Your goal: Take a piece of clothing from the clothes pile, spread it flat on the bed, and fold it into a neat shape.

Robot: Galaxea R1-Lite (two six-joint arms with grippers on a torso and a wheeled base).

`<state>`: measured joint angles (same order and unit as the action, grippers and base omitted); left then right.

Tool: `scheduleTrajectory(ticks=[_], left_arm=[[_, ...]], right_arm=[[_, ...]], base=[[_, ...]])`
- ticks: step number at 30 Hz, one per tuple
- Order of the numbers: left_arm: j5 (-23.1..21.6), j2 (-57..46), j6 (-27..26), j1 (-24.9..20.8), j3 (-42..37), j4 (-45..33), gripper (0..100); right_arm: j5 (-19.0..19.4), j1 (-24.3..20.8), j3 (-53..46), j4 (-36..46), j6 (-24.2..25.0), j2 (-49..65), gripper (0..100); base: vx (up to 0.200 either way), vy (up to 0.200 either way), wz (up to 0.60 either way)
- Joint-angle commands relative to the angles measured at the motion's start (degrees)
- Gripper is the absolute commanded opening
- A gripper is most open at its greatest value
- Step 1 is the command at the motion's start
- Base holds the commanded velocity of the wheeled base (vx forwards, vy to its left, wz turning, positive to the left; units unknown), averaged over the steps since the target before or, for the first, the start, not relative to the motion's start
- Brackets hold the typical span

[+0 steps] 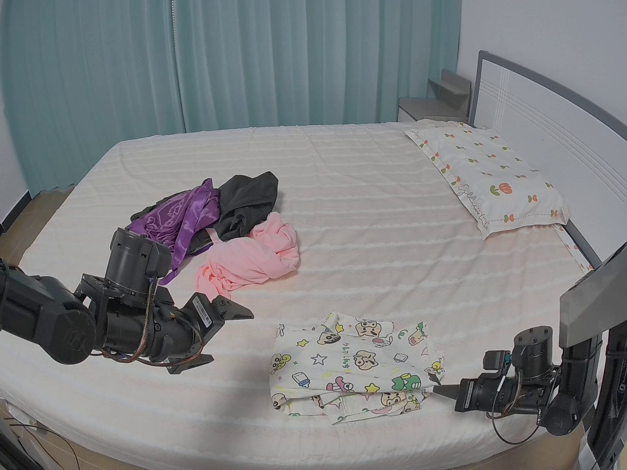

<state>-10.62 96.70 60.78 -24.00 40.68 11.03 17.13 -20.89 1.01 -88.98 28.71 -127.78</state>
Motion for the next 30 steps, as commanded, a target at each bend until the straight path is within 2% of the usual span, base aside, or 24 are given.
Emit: scheduleTrajectory(ticks=[1,6,11,15,16,17,18,19,21,30], left_arm=[[-0.02,0.25,0.04,0.01,-0.07,0.04,100],[-2.04,1.13,0.13,0.01,-0.16,0.31,100],[-6.52,1.83,0.3,0.01,-0.25,0.22,100],[-6.87,1.74,0.3,0.18,-0.78,0.31,100],[-6.96,1.48,0.21,0.45,-1.13,0.31,100],[-6.96,1.48,0.21,0.45,-1.13,0.31,100],[-6.96,1.57,0.21,0.45,-1.22,0.83,100],[-6.96,1.57,0.21,0.45,-1.22,0.83,100],[-6.96,1.92,0.21,0.45,-1.83,2.06,100],[-6.52,3.41,0.04,0.54,-3.33,5.58,100]], right_arm=[[-0.08,0.06,-1.01,-1.02,-0.23,-1.51,100],[-0.16,3.23,-0.75,-1.02,-1.37,0.87,100],[-0.34,5.51,7.95,-1.02,-0.85,2.36,100],[-0.34,5.43,15.69,4.87,-0.94,1.75,100],[-0.34,5.43,20.79,9.79,-0.94,1.57,100],[-0.34,5.43,20.79,9.79,-0.94,1.57,100],[-0.34,5.43,25.27,14.89,-1.02,0.78,100],[-0.34,5.43,25.27,14.89,-1.02,0.78,100],[-0.08,5.07,30.1,20.6,-1.55,-2.12,100],[-0.16,3.84,36.87,23.94,-4.1,-8.45,100]], base=[[0.0,0.0,0.0],[0.0,0.0,0.0],[0.0,0.0,0.0],[0.0,0.0,0.0],[0.0,0.0,0.0],[0.0,0.0,0.0],[0.0,0.0,0.0],[0.0,0.0,0.0],[0.0,0.0,0.0],[0.0,0.0,0.0]])
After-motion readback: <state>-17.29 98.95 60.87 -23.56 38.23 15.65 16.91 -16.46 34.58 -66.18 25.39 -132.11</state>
